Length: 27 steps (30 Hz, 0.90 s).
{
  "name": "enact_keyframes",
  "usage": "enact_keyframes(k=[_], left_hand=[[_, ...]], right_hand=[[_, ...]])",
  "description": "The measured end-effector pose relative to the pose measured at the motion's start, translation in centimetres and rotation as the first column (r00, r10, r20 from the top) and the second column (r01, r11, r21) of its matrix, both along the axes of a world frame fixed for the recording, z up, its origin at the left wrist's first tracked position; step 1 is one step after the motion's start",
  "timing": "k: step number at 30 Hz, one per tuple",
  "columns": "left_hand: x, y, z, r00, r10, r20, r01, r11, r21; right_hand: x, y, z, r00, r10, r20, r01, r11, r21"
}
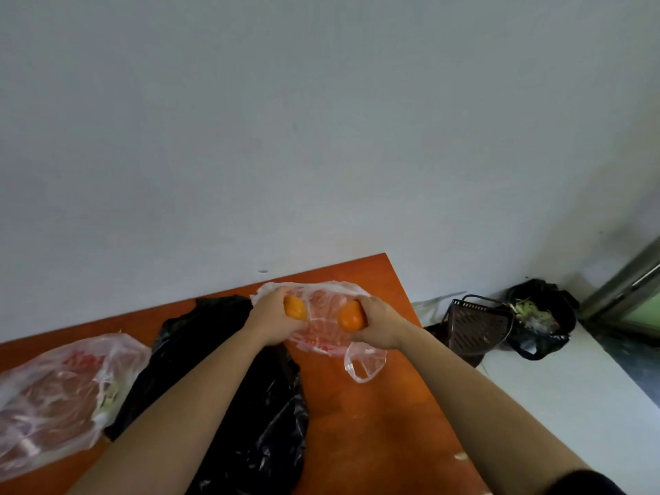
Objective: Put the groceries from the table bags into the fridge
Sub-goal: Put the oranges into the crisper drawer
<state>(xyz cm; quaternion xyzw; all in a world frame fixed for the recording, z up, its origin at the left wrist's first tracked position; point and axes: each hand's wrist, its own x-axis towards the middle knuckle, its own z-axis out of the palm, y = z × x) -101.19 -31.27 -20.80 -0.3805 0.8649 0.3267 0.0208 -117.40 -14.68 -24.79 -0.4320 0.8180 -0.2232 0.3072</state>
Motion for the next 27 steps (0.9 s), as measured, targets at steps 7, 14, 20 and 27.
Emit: enact_keyframes(k=[7,14,20,27], left_hand=[[1.7,-0.3,0.2,0.996,-0.081,-0.042,0.087,0.981,0.176],[2.3,0.4,-0.9,0.939,-0.32,-0.126,0.334,0.937,0.105],[0.1,7.1,0.0,0.801,-0.566,-0.193,0.556,0.824,-0.109],[-0.3,22.7,5.2,0.521,-0.77,-0.369,0.756,0.617,-0.219]], right_hand=[[3.7,2.0,0.9,0.976,-0.217,0.02,0.216,0.975,0.049],[9.8,5.8,1.3,0.846,-0.506,-0.168,0.505,0.862,-0.053],[14.2,14.2,3.1,0.598,-0.735,-0.319,0.733,0.663,-0.154],[22.2,29.8,7.9,0.209,-0.904,-0.374,0.898,0.329,-0.293]])
